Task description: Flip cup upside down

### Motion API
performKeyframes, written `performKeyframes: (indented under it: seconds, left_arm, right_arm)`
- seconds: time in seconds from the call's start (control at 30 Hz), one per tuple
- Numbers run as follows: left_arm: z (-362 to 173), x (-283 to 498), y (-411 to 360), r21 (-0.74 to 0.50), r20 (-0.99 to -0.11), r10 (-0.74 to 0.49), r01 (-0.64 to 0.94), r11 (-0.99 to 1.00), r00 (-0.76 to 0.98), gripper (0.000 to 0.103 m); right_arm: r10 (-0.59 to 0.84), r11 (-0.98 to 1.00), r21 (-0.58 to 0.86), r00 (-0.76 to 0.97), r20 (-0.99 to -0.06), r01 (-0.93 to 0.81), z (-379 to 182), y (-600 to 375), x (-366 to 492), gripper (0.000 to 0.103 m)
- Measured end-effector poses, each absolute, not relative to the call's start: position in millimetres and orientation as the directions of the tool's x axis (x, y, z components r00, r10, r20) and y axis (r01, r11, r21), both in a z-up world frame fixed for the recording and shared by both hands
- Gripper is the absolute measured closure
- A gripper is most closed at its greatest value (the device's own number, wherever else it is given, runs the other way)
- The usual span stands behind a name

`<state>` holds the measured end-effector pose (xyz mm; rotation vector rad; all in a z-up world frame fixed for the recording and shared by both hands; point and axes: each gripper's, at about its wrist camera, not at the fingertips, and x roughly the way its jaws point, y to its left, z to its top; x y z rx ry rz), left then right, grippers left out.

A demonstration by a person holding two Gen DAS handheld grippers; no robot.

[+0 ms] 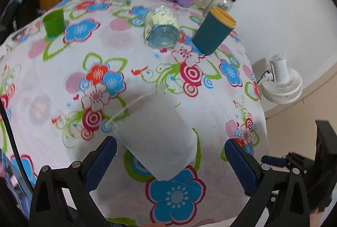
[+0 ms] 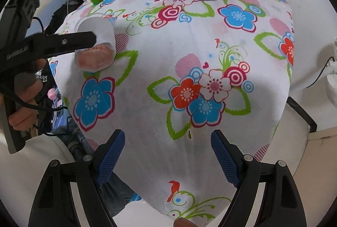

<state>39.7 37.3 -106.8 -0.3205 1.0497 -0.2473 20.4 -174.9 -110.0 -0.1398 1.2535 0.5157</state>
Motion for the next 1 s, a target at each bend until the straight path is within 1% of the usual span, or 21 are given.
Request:
performKeyframes:
  seconds: [0.2,0.37,0.43,0.53,0.73,1.0]
  left_arm:
    - [-121,47,36,-0.393,-0.826,-0.331,-0.045,0.918,0.455,0.000]
    - [-129,45,41,-0.422,-0.824,-0.329,-0.112,0.900,0.461,0.001]
    - [-131,45,42,-0.422,-0.826,-0.327,-0.120,0.898,0.459,0.004]
    - [-133,46,42,-0.420,-0.830,-0.324,-0.125,0.899,0.454,0.014]
    - [-137,45,41,-0.431,-0.832,-0.341,-0.121,0.894,0.438,0.029]
    - [-135,43,46,-0.424,-0.835,-0.342,-0.109,0.899,0.431,0.031]
  right_arm:
    - [0.308,0.874,0.190,0.208,-0.928,-0.446,-118,-178,18,0.018]
    - [0.310,0.878,0.197,0.205,-0.928,-0.435,-124,-182,18,0.018]
    - [0.317,0.878,0.203,0.209,-0.925,-0.432,-125,-183,18,0.017]
    - [0.319,0.878,0.204,0.213,-0.924,-0.433,-124,-183,19,0.017]
    - [0.321,0.877,0.202,0.220,-0.921,-0.435,-124,-184,19,0.017]
    - [0.326,0.877,0.199,0.238,-0.915,-0.438,-125,-183,17,0.016]
